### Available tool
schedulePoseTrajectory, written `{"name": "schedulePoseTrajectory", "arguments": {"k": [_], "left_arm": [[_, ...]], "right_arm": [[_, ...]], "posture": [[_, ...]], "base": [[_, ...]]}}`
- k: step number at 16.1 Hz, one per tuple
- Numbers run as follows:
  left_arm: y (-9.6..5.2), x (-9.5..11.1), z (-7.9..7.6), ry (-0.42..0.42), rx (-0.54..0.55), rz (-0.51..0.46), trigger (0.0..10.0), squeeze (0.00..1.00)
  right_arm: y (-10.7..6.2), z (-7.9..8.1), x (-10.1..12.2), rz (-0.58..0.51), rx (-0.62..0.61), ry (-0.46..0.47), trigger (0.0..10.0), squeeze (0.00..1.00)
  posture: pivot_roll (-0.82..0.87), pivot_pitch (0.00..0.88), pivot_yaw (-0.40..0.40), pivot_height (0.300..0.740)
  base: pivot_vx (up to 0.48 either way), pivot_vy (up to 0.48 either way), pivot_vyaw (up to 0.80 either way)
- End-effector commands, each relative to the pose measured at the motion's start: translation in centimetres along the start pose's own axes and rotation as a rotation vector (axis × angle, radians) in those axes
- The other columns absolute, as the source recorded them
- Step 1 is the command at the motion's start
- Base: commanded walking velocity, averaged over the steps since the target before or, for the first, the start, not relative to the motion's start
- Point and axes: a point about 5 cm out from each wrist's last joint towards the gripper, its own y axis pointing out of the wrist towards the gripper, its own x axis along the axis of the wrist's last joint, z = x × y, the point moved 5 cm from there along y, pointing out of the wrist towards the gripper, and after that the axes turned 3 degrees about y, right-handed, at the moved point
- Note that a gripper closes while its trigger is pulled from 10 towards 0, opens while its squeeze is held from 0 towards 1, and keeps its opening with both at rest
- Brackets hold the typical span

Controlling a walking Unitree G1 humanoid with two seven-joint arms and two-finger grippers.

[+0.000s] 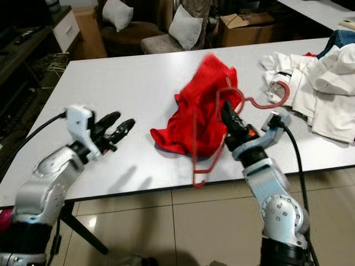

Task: Hang hanger

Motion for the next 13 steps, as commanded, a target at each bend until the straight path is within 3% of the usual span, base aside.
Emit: {"name": "schedulePoseTrajectory", "arguments": {"k": [1,2,3,5,7,9,10,12,13], "left_arm": [[0.5,0.2,0.0,0.037,-0.009,0.007,10.0,0.0],[0.7,0.0,-0.5,0.032,-0.053,0.012,10.0,0.0],[1.0,-0.2,-1.6,0.014,-0.128,0.023,10.0,1.0],[2.5,-1.6,-3.4,0.054,-0.206,0.091,10.0,1.0],[4.8,-2.8,-4.8,0.023,-0.231,0.143,10.0,1.0],[5.8,-2.2,-5.1,0.014,-0.215,0.104,10.0,1.0],[6.1,-1.4,-4.7,-0.044,-0.161,0.063,10.0,1.0],[5.2,-1.2,-2.1,-0.113,-0.005,0.036,10.0,0.29],[4.8,-1.3,-1.6,-0.092,0.019,0.035,10.0,0.29]], "right_arm": [[0.1,-0.1,1.5,-0.051,-0.021,-0.01,10.0,0.0],[0.1,-0.2,1.9,-0.049,-0.02,-0.008,10.0,0.0],[0.1,-0.3,2.1,-0.029,-0.009,-0.006,10.0,0.0],[-0.1,-0.8,2.2,0.018,0.024,0.049,10.0,0.0],[-0.5,-3.3,4.0,-0.051,-0.036,0.167,10.0,0.0],[-0.6,-4.1,4.4,-0.061,-0.074,0.151,10.0,0.0],[-0.6,-3.9,4.2,-0.031,-0.085,0.074,10.0,0.0],[-0.1,-3.7,3.9,-0.025,-0.151,-0.13,10.0,0.0],[0.0,-3.8,3.9,-0.044,-0.183,-0.146,10.0,0.0]], "posture": [[-0.18,0.0,0.103,0.74],[-0.18,0.0,0.104,0.74],[-0.18,0.0,0.106,0.74],[-0.2,0.0,0.099,0.74],[-0.22,0.0,0.107,0.74],[-0.24,0.0,0.117,0.74],[-0.26,0.0,0.132,0.74],[-0.26,0.0,0.129,0.74],[-0.26,0.0,0.122,0.74]], "base": [[0.0,0.0,0.0],[0.0,0.0,0.0],[0.0,0.0,0.0],[0.0,0.0,0.0],[0.0,0.0,0.0],[0.0,0.0,0.0],[0.0,0.0,0.0],[0.0,0.0,0.0],[0.0,0.0,0.0]]}}
